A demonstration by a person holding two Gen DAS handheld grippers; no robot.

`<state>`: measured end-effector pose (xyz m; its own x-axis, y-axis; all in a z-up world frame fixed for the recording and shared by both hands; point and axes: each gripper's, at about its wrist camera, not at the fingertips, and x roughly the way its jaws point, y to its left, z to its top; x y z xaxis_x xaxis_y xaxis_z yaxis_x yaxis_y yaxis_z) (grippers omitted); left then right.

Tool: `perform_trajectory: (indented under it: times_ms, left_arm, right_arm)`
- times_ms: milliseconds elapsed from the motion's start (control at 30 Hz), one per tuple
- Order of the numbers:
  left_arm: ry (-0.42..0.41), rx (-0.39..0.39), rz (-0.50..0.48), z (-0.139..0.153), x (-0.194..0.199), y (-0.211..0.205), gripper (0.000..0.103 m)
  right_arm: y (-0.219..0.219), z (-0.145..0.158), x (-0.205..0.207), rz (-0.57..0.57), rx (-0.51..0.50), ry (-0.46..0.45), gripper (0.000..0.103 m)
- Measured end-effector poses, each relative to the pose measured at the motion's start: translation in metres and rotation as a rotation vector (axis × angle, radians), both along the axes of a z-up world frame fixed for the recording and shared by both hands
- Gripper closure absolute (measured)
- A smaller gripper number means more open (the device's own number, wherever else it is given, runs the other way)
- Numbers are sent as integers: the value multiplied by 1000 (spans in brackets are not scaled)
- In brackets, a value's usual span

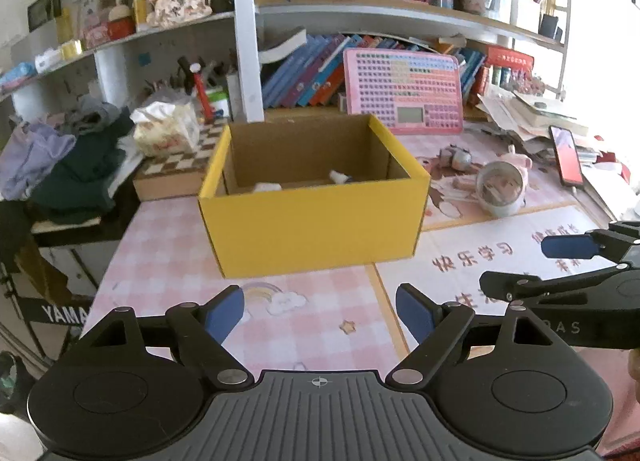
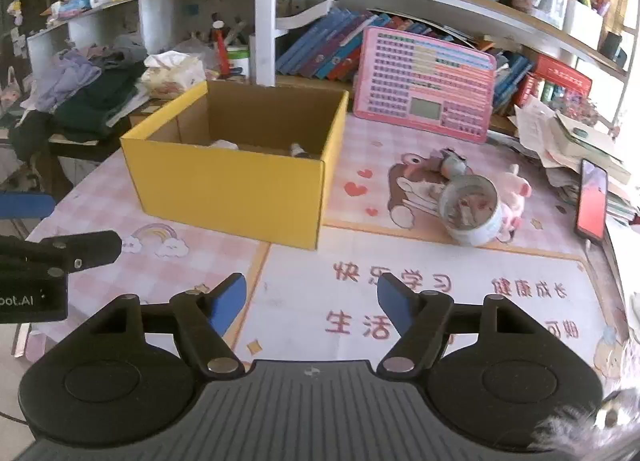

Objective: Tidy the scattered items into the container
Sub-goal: 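Withdraw both tools from the box back toward the tape roll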

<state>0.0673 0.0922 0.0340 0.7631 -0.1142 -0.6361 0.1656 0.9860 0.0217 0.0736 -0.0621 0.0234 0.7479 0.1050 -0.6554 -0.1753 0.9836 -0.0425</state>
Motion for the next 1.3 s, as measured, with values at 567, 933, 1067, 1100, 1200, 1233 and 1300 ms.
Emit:
perform_trajectory:
  times_ms: [567,933,1067,1100,1200,1233,1300]
  left_arm:
    - [64,-13,-17,-25,-15,-17,17]
    - [111,-5,-37,-35,-11,-40,17]
    - [130,-13,-43,-39,-6,-51,17]
    - [136,-17,-48,-40,-5,-55,17]
    - [152,-28,-71,-43,2,-72,17]
    - [155,-32,-78,-44,3,-77,17]
    - [161,-41,-97,-47,9,-92,17]
  right_arm:
    - [-22,-15,-35,-98,-30,-47,23]
    - [-61,-28,-33,-203,2,8,20]
    - [-69,-32,-33,-190,-14,25,20]
    - [-71,-32,-33,-189,-19,28,20]
    - [-84,-33,-33,-194,-38,38,19]
    - [-89,-33,-33,-197,-45,42,19]
    - [-101,-34,-33,-204,-56,46,19]
